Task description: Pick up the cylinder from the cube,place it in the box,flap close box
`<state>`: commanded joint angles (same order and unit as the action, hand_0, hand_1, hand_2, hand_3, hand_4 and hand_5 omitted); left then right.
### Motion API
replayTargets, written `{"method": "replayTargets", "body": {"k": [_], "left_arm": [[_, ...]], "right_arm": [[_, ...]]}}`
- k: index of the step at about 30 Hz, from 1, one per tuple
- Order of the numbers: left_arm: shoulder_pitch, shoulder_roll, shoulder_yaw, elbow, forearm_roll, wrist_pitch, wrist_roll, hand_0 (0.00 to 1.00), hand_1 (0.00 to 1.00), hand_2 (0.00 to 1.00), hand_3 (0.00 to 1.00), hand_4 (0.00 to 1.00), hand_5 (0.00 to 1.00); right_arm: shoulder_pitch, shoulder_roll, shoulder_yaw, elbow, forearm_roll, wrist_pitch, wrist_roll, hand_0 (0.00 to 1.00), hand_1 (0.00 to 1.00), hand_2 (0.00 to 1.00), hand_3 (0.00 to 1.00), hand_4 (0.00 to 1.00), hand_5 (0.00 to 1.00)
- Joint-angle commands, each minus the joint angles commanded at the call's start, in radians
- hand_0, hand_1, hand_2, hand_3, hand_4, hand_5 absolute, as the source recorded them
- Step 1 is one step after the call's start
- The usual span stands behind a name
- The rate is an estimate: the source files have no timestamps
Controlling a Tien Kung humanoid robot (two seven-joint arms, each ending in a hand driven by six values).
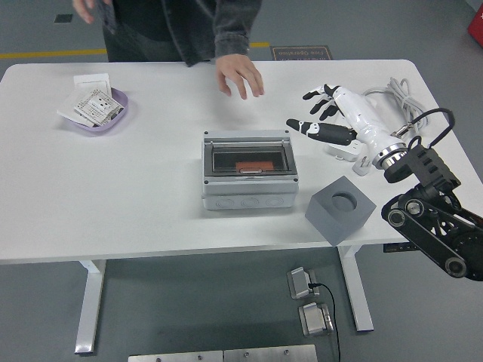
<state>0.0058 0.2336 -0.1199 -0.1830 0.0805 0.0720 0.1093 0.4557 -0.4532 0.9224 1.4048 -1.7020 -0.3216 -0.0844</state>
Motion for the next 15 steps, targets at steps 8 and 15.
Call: {"method": "replayTargets", "body": {"k": [8,15], "left_arm": [[0.002,0.001,-0.003,0.0,0.002,0.0,0.0,0.612,0.625,0.575,0.565,0.583,0.109],[-0.002,0.007,-0.006,-0.001,0.006,0.0,0.0,0.612,0.625,0.575,0.565,0.583,0.108]], "right_arm": [[-0.169,0.01,0.204,0.059,0.173,-0.036,0.12,0.512,0.452,0.542,0.697,0.988,0.738],[-0.271,0.045,0.326,0.052,0.43,-0.018,0.267,0.53,0.493,0.574,0.722,0.987,0.738]]}}
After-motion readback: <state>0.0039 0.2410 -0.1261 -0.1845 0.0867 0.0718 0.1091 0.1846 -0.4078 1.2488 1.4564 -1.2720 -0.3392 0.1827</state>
